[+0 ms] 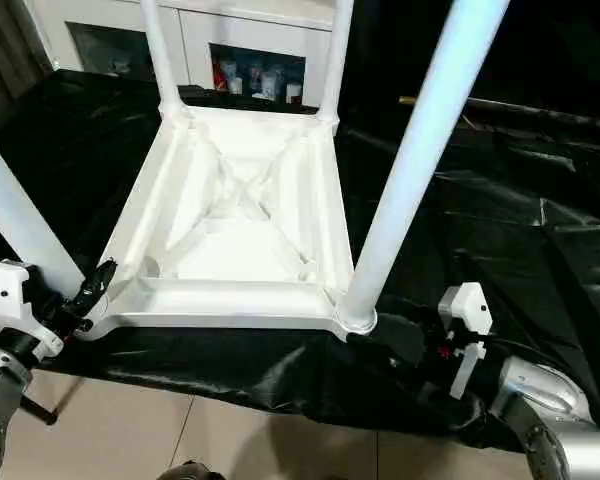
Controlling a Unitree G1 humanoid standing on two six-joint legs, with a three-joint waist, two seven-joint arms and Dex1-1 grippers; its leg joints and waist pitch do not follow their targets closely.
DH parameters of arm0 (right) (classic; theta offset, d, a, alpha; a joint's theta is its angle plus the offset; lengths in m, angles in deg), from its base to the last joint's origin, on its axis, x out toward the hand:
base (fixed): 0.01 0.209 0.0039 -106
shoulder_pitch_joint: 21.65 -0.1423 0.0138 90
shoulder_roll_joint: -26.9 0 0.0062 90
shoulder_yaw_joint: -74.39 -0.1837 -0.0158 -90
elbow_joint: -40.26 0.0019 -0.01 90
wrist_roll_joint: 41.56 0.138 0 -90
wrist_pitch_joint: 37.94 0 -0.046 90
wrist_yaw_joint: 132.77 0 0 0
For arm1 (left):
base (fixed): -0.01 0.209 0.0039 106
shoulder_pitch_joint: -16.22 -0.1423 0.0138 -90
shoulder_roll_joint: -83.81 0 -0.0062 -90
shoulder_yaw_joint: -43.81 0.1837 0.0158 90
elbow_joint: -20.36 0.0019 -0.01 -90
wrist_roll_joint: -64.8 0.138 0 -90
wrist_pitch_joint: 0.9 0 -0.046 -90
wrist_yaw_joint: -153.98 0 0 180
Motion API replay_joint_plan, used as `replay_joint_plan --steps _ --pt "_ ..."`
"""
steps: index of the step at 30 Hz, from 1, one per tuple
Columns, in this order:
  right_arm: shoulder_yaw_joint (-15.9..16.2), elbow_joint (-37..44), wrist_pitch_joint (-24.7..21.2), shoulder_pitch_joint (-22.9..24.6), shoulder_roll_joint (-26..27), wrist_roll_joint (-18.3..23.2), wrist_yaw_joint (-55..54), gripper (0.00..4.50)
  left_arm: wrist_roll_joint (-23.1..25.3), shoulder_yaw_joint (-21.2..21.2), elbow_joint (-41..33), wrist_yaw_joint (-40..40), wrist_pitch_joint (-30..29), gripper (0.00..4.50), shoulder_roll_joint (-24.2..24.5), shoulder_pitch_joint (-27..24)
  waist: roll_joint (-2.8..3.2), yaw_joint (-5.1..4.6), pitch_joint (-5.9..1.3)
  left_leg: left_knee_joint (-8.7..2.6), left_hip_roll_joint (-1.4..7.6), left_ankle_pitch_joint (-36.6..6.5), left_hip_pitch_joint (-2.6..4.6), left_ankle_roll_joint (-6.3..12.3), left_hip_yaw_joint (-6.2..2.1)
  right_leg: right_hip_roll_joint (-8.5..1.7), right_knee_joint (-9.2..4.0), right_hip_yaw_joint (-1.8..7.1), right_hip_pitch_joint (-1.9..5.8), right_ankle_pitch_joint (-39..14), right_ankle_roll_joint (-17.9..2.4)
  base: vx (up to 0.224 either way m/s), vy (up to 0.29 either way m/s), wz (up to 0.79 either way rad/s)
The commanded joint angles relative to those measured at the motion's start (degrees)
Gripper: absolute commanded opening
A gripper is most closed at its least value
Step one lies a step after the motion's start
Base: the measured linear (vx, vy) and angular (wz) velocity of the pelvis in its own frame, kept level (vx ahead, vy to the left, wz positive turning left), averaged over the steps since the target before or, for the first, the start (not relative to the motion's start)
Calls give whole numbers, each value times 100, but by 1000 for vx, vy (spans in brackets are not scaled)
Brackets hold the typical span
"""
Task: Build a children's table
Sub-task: Flip table
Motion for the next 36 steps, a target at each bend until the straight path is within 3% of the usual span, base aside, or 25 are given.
replay_joint_plan --steps 1,9,13,15,16,17,21,22,25,27,30,36 --pt "-85 79 15 71 -117 -12 74 450 50 168 120 109 69 211 7 71 -2 -25 -204 -642 852 -1237 76 -23 -424 -746 -449 421 44 -949 -1360 0 0 0" --pt "-315 -258 306 -162 -18 -249 -408 450 81 192 246 216 187 209 49 70 -22 -27 -198 -648 844 -1329 78 -107 -429 -757 -472 423 27 -1271 -1295 0 0 0" --pt "-340 -309 406 -313 115 -271 -608 450 66 188 277 232 219 208 59 90 -10 -30 -210 -646 846 -1205 80 -72 -423 -741 -443 419 22 -1040 -1323 0 0 0" --pt "-238 -338 403 -406 177 -296 -564 450 76 223 302 240 244 208 61 108 37 -15 -218 -646 851 -1126 89 -56 -414 -730 -423 417 21 -825 -1353 0 0 0" --pt "-225 -344 403 -415 182 -299 -557 450 77 226 303 240 245 208 61 109 37 -15 -218 -646 851 -1126 89 -56 -414 -730 -423 417 21 -825 -1353 0 0 0" --pt "24 -510 485 -592 276 -428 -509 450 86 269 342 256 265 208 43 148 25 -29 -219 -652 847 -1184 79 -69 -415 -727 -414 412 31 -796 -1380 0 0 0" --pt "174 -824 633 -861 435 -596 -632 450 128 332 357 275 263 208 33 190 1 -41 -212 -643 838 -1321 93 -157 -404 -743 -449 426 15 -1095 -1399 0 0 0" --pt "214 -1025 644 -1037 555 -677 -793 423 148 358 353 273 259 208 31 207 -1 -37 -217 -641 839 -1285 97 -162 -400 -739 -439 426 9 -1061 -1407 0 0 0" --pt "248 -1137 624 -1137 662 -676 -845 410 167 374 343 265 250 208 30 229 -5 -20 -235 -640 841 -1087 124 -172 -369 -710 -398 420 -3 -766 -1420 0 0 0" --pt "275 -1157 648 -1145 702 -677 -827 381 177 385 338 265 250 208 38 237 -1 -17 -248 -642 842 -841 87 -68 -359 -705 -355 414 28 -400 -1427 0 0 0" --pt "299 -1190 669 -1146 746 -651 -773 366 188 409 331 260 256 208 51 237 8 -21 -243 -645 837 -947 83 -48 -356 -713 -367 413 30 -504 -1424 0 0 0" --pt "310 -1202 711 -1119 881 -553 -741 295 217 447 347 242 258 208 44 229 6 -29 -236 -663 848 -1180 94 -169 -361 -721 -396 431 15 -801 -1369 0 0 0"
